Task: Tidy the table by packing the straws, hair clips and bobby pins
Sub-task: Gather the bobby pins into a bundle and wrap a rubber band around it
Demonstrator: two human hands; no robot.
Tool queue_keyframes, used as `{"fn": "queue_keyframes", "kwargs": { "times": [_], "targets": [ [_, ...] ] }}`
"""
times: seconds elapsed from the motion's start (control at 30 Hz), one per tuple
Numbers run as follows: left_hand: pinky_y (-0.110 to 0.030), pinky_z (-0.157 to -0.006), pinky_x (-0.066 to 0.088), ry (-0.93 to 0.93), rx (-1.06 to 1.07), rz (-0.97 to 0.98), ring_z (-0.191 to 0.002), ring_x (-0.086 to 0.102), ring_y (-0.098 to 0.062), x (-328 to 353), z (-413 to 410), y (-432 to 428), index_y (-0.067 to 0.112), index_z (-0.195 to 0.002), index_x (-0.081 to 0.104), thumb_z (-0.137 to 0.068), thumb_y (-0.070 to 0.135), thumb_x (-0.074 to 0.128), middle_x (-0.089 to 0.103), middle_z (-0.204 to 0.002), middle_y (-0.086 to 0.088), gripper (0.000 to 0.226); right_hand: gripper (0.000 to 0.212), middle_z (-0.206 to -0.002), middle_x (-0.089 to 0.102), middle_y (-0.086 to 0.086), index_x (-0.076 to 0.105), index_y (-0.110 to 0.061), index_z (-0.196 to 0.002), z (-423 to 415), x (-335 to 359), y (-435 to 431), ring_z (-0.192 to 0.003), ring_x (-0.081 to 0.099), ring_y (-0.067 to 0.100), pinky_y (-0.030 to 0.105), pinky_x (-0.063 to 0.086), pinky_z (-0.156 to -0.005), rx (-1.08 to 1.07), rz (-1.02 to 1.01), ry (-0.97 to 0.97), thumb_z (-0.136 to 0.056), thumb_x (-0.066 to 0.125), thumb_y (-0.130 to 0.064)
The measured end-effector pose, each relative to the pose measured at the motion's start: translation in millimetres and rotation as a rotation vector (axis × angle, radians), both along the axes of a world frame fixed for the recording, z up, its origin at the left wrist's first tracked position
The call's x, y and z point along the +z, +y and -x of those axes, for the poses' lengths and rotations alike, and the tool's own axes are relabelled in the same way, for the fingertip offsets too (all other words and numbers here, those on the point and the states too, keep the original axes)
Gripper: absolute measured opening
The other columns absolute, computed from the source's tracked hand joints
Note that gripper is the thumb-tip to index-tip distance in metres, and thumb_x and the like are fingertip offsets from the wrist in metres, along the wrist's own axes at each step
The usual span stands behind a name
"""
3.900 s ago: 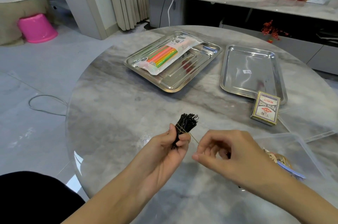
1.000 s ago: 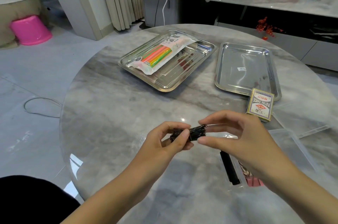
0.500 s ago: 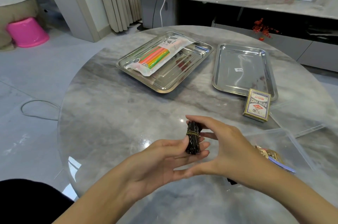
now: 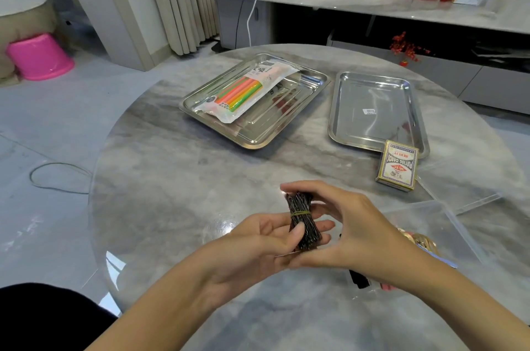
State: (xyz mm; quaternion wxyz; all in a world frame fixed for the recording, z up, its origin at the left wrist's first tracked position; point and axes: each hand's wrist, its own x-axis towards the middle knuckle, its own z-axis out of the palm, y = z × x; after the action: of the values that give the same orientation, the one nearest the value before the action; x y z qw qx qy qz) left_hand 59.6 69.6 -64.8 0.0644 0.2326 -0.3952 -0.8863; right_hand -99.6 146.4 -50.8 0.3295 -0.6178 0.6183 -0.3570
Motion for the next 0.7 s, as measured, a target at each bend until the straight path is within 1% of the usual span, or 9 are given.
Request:
{"fn": "queue_keyframes", "kwargs": {
  "times": [0.07,0.13,0.23,0.37,0.43,0.5,0.57,0.63,0.7],
  "targets": [
    [-0.023,-0.087,0.051,-0.022,0.026,0.016,-0.105,0.064,-0.017,-3,3,3,0.003,-0.122,0.059,-0.083,0.010,0.059,0.066,-0.118,-0.011,0.040,0.091,-0.119,0.062,-0.016,0.053,-0.030,-0.129,-1,5,1,-0.109,0.060,0.001,0.020,0.048,-0.095,0.032,-0.017,0.019,-0.049,0.094,-0.029],
    [-0.022,-0.084,0.052,-0.033,0.037,0.035,-0.099,0.067,-0.014,-5,5,5,0.005,-0.118,0.061,-0.081,0.010,0.061,0.069,-0.111,-0.008,0.037,0.081,-0.113,0.066,-0.014,0.059,-0.029,-0.123,-1,8,1,-0.107,0.062,0.003,0.023,0.048,-0.096,0.015,0.014,-0.002,-0.050,0.094,-0.026],
    [-0.025,-0.092,0.050,-0.016,0.010,0.069,-0.101,0.065,-0.014,-2,10,9,0.006,-0.119,0.060,-0.084,0.015,0.060,0.067,-0.115,-0.009,0.037,0.061,-0.101,0.071,-0.008,0.067,-0.027,-0.110,5,14,4,-0.098,0.066,0.008,0.025,0.051,-0.091,-0.005,0.059,-0.003,-0.054,0.090,-0.020],
    [-0.026,-0.090,0.049,0.060,-0.082,0.058,-0.107,0.061,-0.021,5,18,12,-0.004,-0.129,0.050,-0.095,0.022,0.048,0.060,-0.125,-0.017,0.043,0.072,-0.100,0.070,-0.013,0.066,-0.026,-0.114,13,24,11,-0.097,0.065,-0.001,0.011,0.050,-0.083,0.058,0.036,0.059,-0.048,0.094,-0.028],
    [-0.024,-0.083,0.050,0.112,-0.099,0.024,-0.092,0.057,-0.020,8,22,14,-0.016,-0.122,0.046,-0.095,0.018,0.050,0.056,-0.114,-0.021,0.044,0.072,-0.102,0.070,-0.013,0.065,-0.025,-0.114,18,26,12,-0.099,0.065,0.000,0.014,0.050,-0.087,0.061,0.051,0.095,-0.048,0.094,-0.032],
    [-0.021,-0.078,0.048,0.136,-0.107,0.036,-0.078,0.052,-0.015,10,28,18,-0.016,-0.111,0.048,-0.092,0.007,0.050,0.055,-0.098,-0.018,0.030,0.064,-0.098,0.071,-0.009,0.067,-0.020,-0.108,25,27,15,-0.096,0.067,0.006,0.020,0.052,-0.087,0.040,0.054,0.041,-0.050,0.094,-0.026],
    [-0.021,-0.079,0.049,0.144,-0.105,0.052,-0.085,0.063,-0.014,9,33,21,-0.014,-0.114,0.050,-0.092,0.001,0.045,0.064,-0.099,-0.014,0.027,0.064,-0.098,0.070,-0.009,0.067,-0.020,-0.107,30,29,21,-0.097,0.067,0.007,0.021,0.052,-0.088,0.038,0.018,-0.008,-0.050,0.094,-0.021],
    [-0.025,-0.084,0.050,0.144,-0.099,0.075,-0.099,0.064,-0.021,7,39,25,-0.010,-0.120,0.054,-0.091,0.002,0.046,0.063,-0.112,-0.019,0.032,0.067,-0.103,0.069,-0.011,0.066,-0.023,-0.110,33,30,26,-0.101,0.065,0.005,0.021,0.051,-0.090,0.053,-0.021,-0.040,-0.049,0.094,-0.019],
    [-0.023,-0.084,0.050,0.098,-0.083,0.116,-0.099,0.062,-0.021,4,44,27,-0.003,-0.116,0.062,-0.090,0.006,0.052,0.059,-0.115,-0.023,0.029,0.065,-0.103,0.069,-0.011,0.066,-0.023,-0.108,37,30,30,-0.101,0.065,0.006,0.025,0.052,-0.091,0.034,-0.018,-0.062,-0.050,0.094,-0.017]
  ]
}}
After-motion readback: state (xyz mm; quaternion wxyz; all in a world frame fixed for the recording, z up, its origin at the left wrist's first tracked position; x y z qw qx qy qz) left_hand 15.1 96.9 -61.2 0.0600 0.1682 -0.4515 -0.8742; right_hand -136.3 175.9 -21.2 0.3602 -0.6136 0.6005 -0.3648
